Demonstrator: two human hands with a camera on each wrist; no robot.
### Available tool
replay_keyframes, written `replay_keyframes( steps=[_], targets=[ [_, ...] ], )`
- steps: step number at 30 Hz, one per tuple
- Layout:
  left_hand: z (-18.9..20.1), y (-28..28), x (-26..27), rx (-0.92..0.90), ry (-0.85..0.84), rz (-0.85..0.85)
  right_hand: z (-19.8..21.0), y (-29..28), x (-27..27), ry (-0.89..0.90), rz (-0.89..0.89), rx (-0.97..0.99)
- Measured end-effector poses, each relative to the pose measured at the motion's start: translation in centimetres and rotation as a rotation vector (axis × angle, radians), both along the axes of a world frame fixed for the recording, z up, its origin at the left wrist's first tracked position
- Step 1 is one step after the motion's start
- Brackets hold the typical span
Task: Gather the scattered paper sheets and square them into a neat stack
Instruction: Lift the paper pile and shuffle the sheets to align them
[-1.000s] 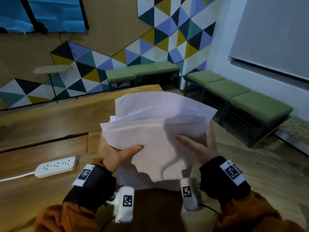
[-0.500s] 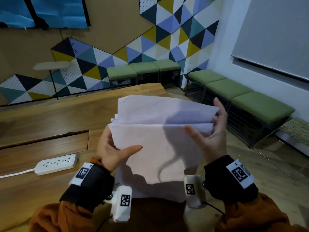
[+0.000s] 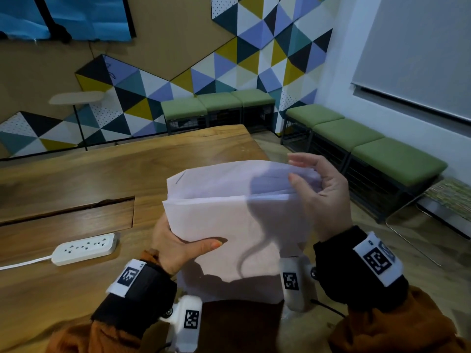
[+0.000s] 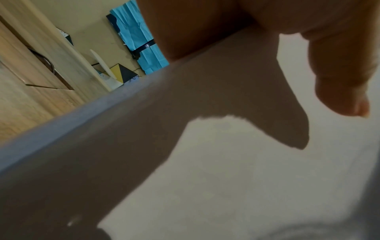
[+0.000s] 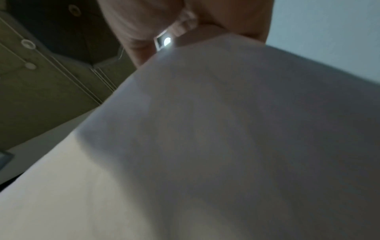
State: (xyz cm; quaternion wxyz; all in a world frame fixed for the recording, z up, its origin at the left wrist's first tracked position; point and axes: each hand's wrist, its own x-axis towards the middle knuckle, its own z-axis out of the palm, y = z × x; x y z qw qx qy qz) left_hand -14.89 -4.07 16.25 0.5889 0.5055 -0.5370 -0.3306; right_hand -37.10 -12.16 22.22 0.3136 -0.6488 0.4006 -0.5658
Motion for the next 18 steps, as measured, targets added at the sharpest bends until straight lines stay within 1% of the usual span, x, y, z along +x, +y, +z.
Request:
replay_keyframes(
  steps=[2,5,7,9,11,14,16,18],
  targets=[
    [0.1,0.3,-0.1,-0.012,-0.022,0.000,-0.2,0.6,-0.5,0.055,0.044,-0.012],
    [0.2,0.6,-0.1,-0.014,-0.075,-0.016,-0.4,1.4,-1.2,0.120,0.099,-0.119],
    [0.2,0.6,-0.1,-0.028,-0.084,-0.018,-0.6,1.6,-1.5,0.175,0.152,-0.145],
    [0.4,0.6,-0.1,-0.039,-0.093,-0.018,-0.8,1.6,-1.6,0.279,0.204,-0.107],
    [0.6,0.6,-0.2,-0.033,-0.107,-0.011,-1.0,1.5,-1.7,0.392,0.212,-0.069],
    [0.7,0.3,-0.2,-0.046,-0.107,-0.018,-0.6,1.4,-2.1,0.444,0.220,-0.028],
    [0.2,0.1,-0.1,-0.034,-0.113,-0.006,-0.3,1.6,-2.6,0.482,0.260,-0.005],
    [-0.4,0.0,0.2,-0.005,-0.069,0.037,-0.2,1.9,-3.3,0.480,0.306,-0.009]
  ],
)
